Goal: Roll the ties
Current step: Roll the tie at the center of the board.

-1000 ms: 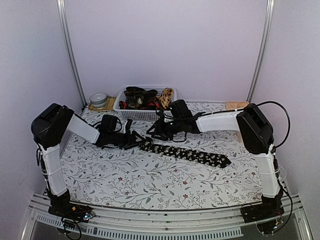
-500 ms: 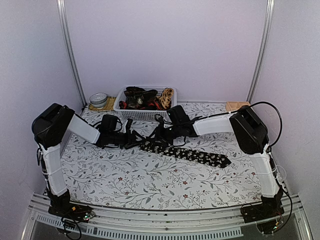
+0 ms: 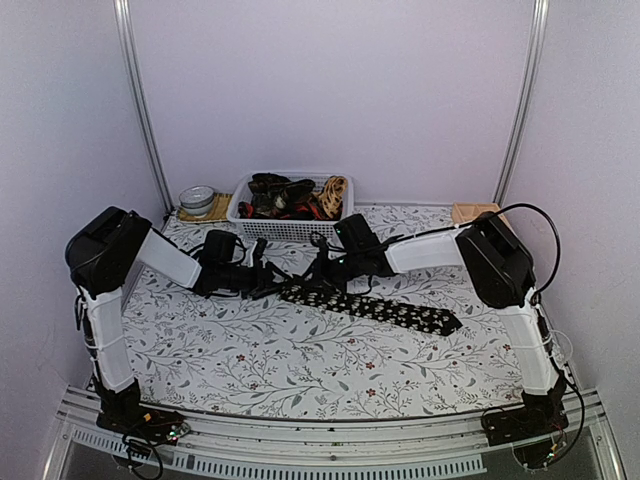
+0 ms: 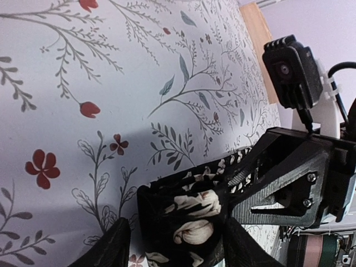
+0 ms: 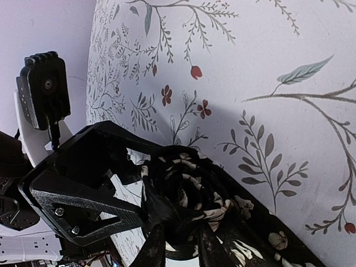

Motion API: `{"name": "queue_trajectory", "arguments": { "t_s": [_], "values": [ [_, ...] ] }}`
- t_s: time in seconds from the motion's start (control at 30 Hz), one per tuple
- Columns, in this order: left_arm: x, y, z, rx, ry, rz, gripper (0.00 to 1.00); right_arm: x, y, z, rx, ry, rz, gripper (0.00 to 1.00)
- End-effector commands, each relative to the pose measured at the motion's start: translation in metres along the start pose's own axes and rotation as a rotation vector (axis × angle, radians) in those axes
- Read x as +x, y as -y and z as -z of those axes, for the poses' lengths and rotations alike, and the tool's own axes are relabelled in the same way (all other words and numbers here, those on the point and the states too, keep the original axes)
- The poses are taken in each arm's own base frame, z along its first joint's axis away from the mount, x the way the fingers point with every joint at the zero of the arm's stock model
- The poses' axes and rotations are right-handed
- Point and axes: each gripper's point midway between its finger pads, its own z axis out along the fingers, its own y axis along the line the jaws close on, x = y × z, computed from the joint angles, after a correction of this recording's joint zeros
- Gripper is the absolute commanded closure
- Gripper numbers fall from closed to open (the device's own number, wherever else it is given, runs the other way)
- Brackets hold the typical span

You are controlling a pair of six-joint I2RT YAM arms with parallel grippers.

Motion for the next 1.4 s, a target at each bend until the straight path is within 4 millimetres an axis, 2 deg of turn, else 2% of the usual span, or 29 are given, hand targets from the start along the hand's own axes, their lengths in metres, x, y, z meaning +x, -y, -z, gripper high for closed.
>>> {"name": "queue_trajectory", "arguments": {
  "t_s": [0.0, 0.37, 0.57, 0.77, 1.07, 1.3, 1.37],
  "values": [
    [0.003, 0.004, -0.005, 0.026, -0.008, -0.007, 0.44, 0.023, 0.045, -0.029, 0.048, -0.067, -0.041, 0.8],
    [0.009, 0.008, -0.008, 0.057, -0.029, 0.008, 0.41, 0.03, 0.058, -0.038, 0.063, -0.082, -0.06, 0.82],
    [0.017, -0.004, -0.008, 0.005, -0.044, 0.038, 0.38, 0.039, 0.059, -0.042, 0.073, -0.104, -0.046, 0.84],
    [0.017, -0.019, -0.006, -0.099, -0.048, 0.039, 0.37, 0.043, 0.05, -0.039, 0.071, -0.111, -0.025, 0.84],
    [0.026, -0.025, -0.009, -0.128, -0.083, 0.05, 0.37, 0.038, 0.022, -0.026, 0.047, -0.094, 0.015, 0.84],
    [0.031, -0.03, -0.01, -0.155, -0.097, 0.055, 0.39, 0.046, 0.024, -0.028, 0.059, -0.118, 0.026, 0.83],
    [0.031, -0.032, -0.009, -0.173, -0.099, 0.051, 0.41, 0.048, 0.02, -0.027, 0.056, -0.123, 0.032, 0.8]
  ]
}}
